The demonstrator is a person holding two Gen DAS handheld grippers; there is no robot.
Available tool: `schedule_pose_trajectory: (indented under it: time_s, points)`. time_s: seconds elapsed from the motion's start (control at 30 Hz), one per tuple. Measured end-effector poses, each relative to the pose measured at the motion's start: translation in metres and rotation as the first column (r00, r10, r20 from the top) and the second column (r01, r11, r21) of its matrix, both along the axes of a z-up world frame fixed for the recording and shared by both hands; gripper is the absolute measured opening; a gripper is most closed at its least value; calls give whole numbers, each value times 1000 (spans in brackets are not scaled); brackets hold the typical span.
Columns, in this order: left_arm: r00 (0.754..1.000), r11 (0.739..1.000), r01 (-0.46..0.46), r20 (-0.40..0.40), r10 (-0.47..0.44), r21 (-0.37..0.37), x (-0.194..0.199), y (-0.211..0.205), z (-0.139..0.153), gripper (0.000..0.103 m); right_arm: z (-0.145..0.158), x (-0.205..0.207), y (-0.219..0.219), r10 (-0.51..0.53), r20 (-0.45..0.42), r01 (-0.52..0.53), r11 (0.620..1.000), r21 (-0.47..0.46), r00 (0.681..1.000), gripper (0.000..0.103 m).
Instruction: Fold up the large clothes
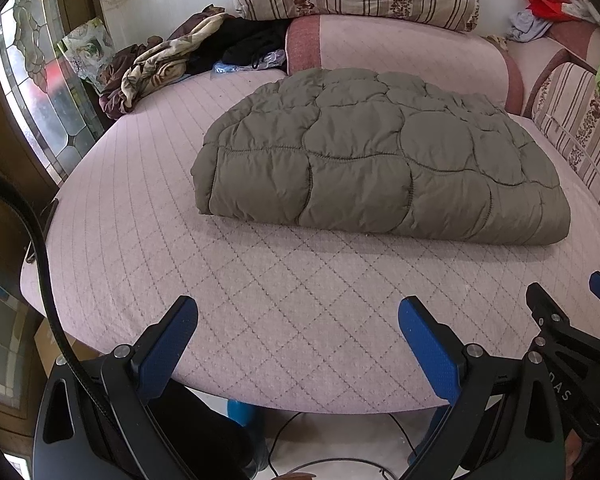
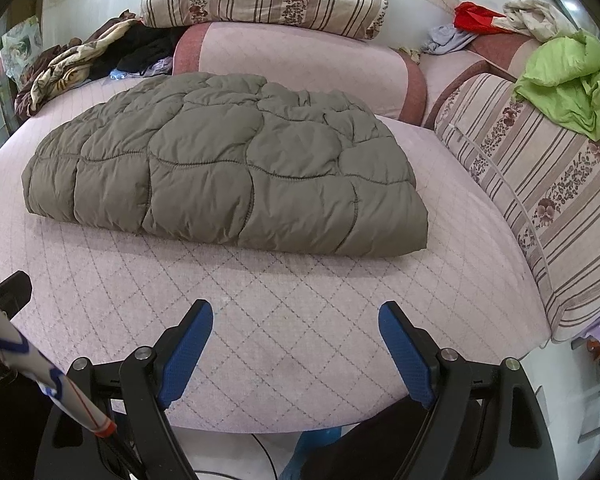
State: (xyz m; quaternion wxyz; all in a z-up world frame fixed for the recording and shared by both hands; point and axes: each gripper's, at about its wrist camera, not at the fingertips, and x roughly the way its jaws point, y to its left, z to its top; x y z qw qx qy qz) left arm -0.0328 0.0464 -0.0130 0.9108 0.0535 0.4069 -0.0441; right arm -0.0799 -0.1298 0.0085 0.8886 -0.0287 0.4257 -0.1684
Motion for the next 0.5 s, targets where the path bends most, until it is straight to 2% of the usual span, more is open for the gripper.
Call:
schedule_pose_trajectory:
  time_s: [0.5]
  points:
    - [1000, 1000, 11, -8, -11, -16, 0, 0, -2, 100, -5, 2, 0, 16, -24, -15, 999, 42, 1000, 88]
